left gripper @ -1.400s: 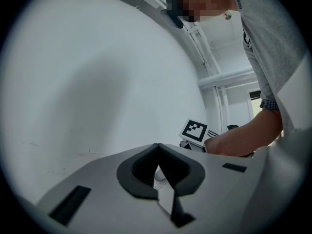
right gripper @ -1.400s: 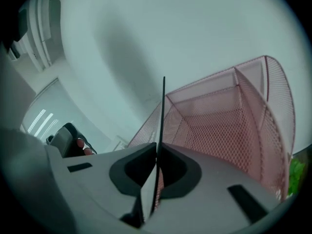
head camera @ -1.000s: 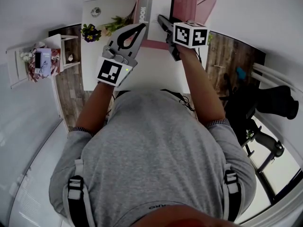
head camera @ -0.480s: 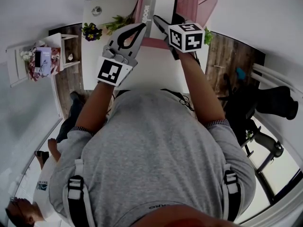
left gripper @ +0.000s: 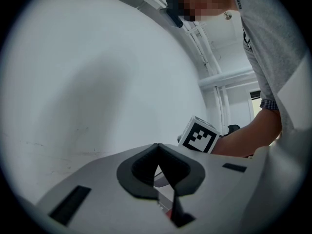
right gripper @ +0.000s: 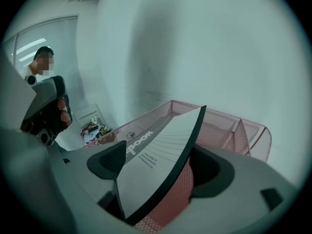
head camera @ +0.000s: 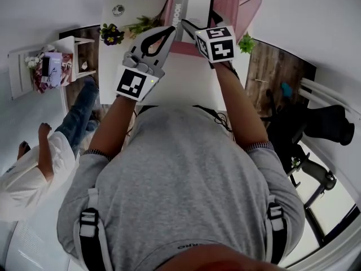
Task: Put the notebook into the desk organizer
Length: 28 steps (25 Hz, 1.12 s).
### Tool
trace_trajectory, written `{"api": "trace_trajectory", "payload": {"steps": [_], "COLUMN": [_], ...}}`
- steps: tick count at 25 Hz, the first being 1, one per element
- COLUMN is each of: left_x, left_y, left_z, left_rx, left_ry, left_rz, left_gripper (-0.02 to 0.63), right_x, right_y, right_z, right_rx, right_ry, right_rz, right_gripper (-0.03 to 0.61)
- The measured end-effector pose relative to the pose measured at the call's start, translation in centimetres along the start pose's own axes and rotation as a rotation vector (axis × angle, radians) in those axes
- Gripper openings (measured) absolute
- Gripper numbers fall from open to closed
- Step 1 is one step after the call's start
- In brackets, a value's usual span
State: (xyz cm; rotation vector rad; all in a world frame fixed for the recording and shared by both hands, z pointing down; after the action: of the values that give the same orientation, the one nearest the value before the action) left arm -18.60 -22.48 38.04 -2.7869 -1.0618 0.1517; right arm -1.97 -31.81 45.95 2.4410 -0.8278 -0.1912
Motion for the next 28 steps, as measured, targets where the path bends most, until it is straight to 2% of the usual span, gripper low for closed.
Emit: {"api": "trace_trajectory", "payload": {"steps": [5,11,17,20,25,28], "left_x": [0.1,0.3,0.4,0.6,0.9,1.1], "left_y": [-0.3,-0.8,-1.2,-1.3,-1.6,-1.8], "left_z": [0.3,0.6,0.8,1.0,1.6,1.9], "left_rx": [0.002,0.006,0.005,0.007,0.009,0.008], "left_ry": [0.005,0.008,0.009,0.014,0.026,0.035], "left_rz": [0.005,0.013,0.021,0.021,0.025,0.025], "left_gripper": [0.018,0.018,0.018,0.018,0.018,0.018], "right_x": [-0.3,-0.1,-0.1,-0.4,-1.2,-1.8], "right_y": [-0.2,-0.7,-2.1,-3.7,-7.1,-9.1], "right_z": [0.4,0.7,1.6,2.4,3.5,3.8], "right_rx": [-0.001,0.023,0.074,0.150,0.282,0.348], "right_ry": [-0.080,-0.118,-0.087,-0.071,-0.093,-0.114], "right_rz": [-0.054,-0.097,-0.081,-0.061,-0.008,0.017], "right_gripper": [0.462,0.485,0.483,0.452,0.360,0.248]}}
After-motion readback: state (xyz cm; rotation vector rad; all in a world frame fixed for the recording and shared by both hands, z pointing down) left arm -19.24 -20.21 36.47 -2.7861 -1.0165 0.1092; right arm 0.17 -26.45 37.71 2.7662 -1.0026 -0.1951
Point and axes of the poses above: the fingertips, and each gripper's own axes: y forward along the fingers, x to its right, z out of its top, the point moved 9 cm from there along -y, backward along the fingers, and after that the axes turned 7 degrees about x, right-handed, at the moved point
